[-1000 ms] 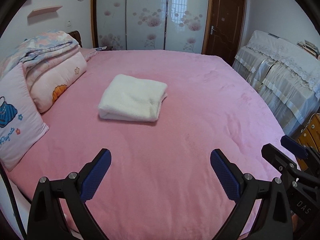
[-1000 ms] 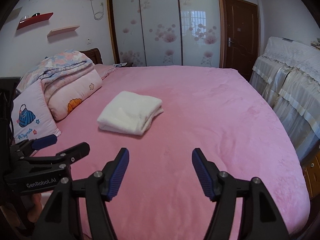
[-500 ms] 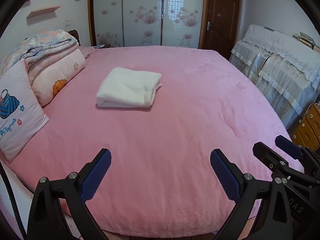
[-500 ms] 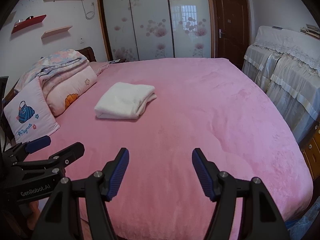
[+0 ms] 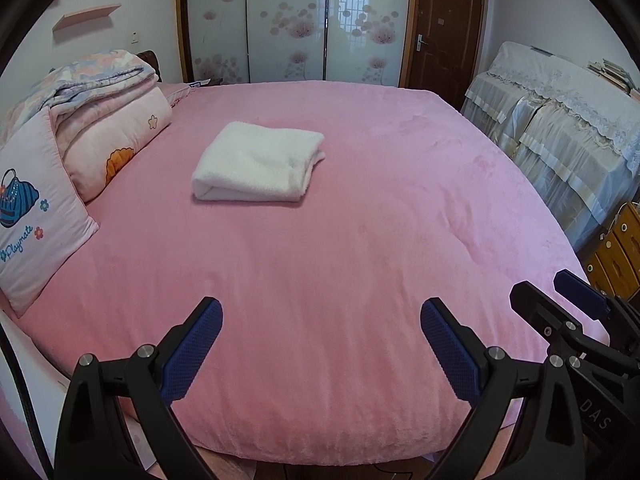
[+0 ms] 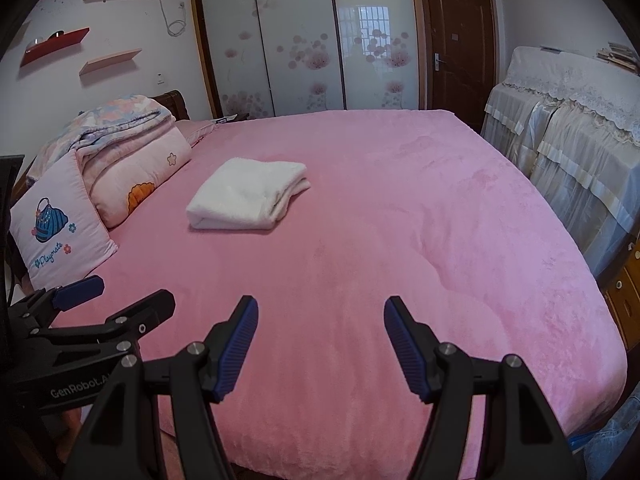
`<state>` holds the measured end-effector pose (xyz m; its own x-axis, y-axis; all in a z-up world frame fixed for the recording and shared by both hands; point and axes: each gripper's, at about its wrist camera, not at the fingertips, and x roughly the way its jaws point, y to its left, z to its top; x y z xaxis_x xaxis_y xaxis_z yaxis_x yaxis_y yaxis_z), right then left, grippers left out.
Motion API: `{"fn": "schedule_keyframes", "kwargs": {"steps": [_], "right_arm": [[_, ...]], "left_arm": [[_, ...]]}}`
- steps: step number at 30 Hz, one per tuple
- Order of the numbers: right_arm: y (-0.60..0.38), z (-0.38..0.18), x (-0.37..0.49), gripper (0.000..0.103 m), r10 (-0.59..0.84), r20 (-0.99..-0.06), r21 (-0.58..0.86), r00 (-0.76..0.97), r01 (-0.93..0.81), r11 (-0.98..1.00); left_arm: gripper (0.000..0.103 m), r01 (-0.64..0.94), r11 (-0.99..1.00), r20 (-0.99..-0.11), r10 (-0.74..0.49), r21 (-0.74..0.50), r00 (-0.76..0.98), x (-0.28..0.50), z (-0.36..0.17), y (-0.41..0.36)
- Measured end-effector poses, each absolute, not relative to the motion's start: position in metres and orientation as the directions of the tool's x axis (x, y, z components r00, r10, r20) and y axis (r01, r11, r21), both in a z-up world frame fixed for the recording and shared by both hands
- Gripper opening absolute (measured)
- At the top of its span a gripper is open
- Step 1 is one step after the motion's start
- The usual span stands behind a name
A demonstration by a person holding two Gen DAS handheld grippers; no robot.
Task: Fold large clothes
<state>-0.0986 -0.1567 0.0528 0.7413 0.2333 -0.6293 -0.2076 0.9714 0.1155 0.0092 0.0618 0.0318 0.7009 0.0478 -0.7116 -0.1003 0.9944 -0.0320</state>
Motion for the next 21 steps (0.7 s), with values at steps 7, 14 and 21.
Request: {"fn": "schedule_keyframes", "kwargs": {"steps": [7, 14, 21], "right_arm": [[-0.1587, 0.0513, -0.0986, 0.066, 0.231, -0.631, 0.116, 0.740, -0.205, 0.972], [-0.1593, 0.0504, -0.0991, 0.066, 0.231, -0.631, 0.115, 0.741, -0.205, 0.972], [-0.1603, 0.0488, -0.1011, 0.066, 0.235, -0.635, 0.121, 0.736, -0.206, 0.971]], "left_arm": [[0.099, -0.100, 0.995, -0.715, 0.051, -0.027, 0.697, 0.0091, 0.0307, 0.0606], [0.099, -0.101, 0.995, -0.718, 0.050, -0.028, 0.694, 0.0085, 0.0296, 0.0605], [0.099, -0.106, 0.994, -0.727, 0.047, -0.035, 0.685, 0.0055, 0.0261, 0.0600]]}}
